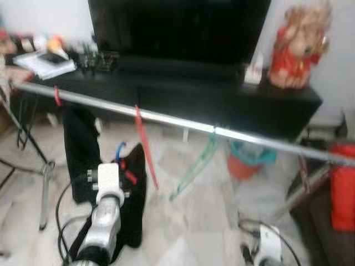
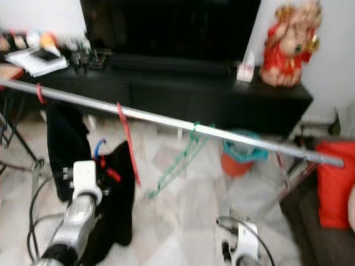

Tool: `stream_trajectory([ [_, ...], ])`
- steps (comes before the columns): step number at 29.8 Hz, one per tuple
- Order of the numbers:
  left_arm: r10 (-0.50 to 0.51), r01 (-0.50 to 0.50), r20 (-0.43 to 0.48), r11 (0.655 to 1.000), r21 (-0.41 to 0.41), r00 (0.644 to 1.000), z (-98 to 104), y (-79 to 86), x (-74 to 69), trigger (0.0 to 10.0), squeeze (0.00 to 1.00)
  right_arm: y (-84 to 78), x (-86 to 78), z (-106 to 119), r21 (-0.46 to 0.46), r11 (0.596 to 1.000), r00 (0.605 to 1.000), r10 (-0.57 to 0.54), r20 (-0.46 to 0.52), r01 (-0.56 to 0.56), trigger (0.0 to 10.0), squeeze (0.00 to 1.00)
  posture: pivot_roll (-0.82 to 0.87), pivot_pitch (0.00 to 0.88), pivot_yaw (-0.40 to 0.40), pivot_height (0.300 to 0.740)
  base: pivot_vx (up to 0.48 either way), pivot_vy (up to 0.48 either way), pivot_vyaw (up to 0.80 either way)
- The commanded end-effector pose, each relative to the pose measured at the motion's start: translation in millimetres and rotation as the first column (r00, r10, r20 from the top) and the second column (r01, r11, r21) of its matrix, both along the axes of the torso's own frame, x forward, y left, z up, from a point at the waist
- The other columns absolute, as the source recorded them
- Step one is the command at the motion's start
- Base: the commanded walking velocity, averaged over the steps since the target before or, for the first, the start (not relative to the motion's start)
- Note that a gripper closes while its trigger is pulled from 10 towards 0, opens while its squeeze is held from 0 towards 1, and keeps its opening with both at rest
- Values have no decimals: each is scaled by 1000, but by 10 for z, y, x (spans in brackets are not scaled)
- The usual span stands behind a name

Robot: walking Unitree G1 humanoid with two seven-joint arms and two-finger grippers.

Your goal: Hang hanger

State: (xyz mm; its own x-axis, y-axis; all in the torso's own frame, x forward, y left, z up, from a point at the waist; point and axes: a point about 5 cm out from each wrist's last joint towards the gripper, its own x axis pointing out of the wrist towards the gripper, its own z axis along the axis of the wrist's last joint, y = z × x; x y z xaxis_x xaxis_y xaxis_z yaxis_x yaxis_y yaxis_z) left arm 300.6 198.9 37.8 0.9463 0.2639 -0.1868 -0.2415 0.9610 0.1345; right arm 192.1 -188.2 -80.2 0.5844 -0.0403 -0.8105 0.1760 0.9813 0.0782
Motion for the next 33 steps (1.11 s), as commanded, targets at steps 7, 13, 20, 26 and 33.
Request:
stream_trajectory([
  [7,-4,5,67,1000,-26,998,142,-10,111,10000,0,-82,-51,-16,-16,1000,1000,-6,-21,5,10000,0,-2,0,-54,740,0,0,0],
  [13,11,-10,111,1000,-7,994,290,87,234,10000,0,-76,-51,-17,-17,1000,1000,2,-26,-2,10000,0,0,0,-55,740,0,0,0],
  [20,-30,35,136,999,-31,990,418,143,354,10000,0,-74,-60,-22,-14,1000,1000,0,-29,0,10000,0,-8,0,-48,740,0,0,0],
  [26,-28,33,138,999,-39,990,430,172,373,10000,0,-72,-66,-25,-14,1000,1000,4,-31,-4,10000,0,-10,0,-44,740,0,0,0],
  [33,-22,29,152,999,-46,988,414,194,349,10000,0,-81,-74,-29,-34,999,999,28,-45,-30,10000,0,-5,0,-47,740,0,0,0],
])
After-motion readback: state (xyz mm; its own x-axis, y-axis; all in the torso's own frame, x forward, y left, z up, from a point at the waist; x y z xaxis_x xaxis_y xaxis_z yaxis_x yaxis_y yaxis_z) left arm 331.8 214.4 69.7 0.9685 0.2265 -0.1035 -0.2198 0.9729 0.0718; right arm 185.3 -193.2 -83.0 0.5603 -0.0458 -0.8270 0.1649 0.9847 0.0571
